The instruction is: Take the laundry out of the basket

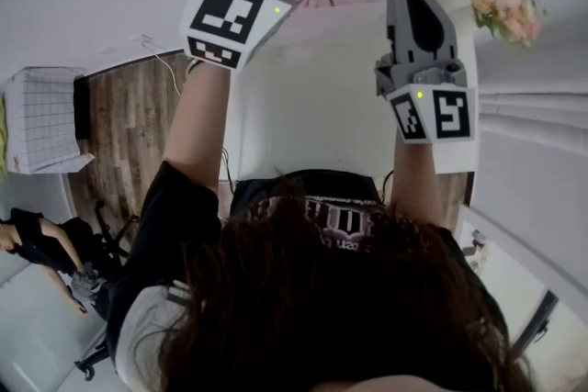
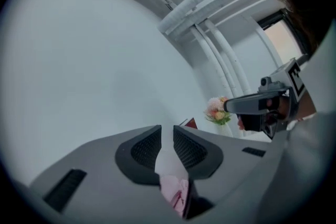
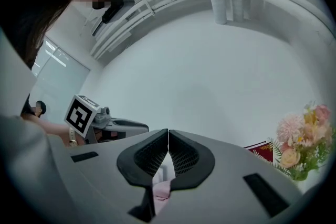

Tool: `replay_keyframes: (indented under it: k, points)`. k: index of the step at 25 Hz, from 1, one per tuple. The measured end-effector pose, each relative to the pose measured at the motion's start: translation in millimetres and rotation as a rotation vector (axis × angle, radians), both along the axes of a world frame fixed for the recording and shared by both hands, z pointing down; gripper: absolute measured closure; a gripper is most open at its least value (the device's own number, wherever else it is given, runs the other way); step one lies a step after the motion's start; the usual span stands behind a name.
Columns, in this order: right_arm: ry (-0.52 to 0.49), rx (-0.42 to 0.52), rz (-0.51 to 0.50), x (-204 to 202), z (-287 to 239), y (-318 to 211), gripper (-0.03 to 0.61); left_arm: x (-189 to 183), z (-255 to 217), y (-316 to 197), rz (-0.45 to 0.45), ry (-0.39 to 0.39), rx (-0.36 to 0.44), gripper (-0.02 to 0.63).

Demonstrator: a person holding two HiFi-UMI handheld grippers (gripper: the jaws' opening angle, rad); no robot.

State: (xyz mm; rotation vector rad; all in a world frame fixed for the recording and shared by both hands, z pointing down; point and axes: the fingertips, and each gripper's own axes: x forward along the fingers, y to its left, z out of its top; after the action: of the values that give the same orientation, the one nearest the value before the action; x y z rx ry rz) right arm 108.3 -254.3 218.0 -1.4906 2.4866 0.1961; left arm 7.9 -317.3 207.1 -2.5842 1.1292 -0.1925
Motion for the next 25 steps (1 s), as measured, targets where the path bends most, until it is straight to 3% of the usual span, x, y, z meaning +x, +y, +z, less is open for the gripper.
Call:
replay_keyframes:
  k: [4, 10, 16, 25]
  points:
    - [0.000, 0.002, 0.000, -3, 0, -10, 0.551, 4, 12, -19, 0.109, -0.138, 0.005, 0.530]
    - [0.007, -0.006, 0.028, 2, 0, -28, 0.551, 4, 58, -58, 0.157, -0.237, -0.111, 0.458]
    - [0.005, -0.016, 0.058, 10, 3, -46, 0.551, 9, 115, -86, 0.211, -0.236, -0.274, 0.322]
    - [0.012, -0.034, 0.052, 7, 12, -62, 0.551, 10, 180, -116, 0.234, -0.345, -0.403, 0.307]
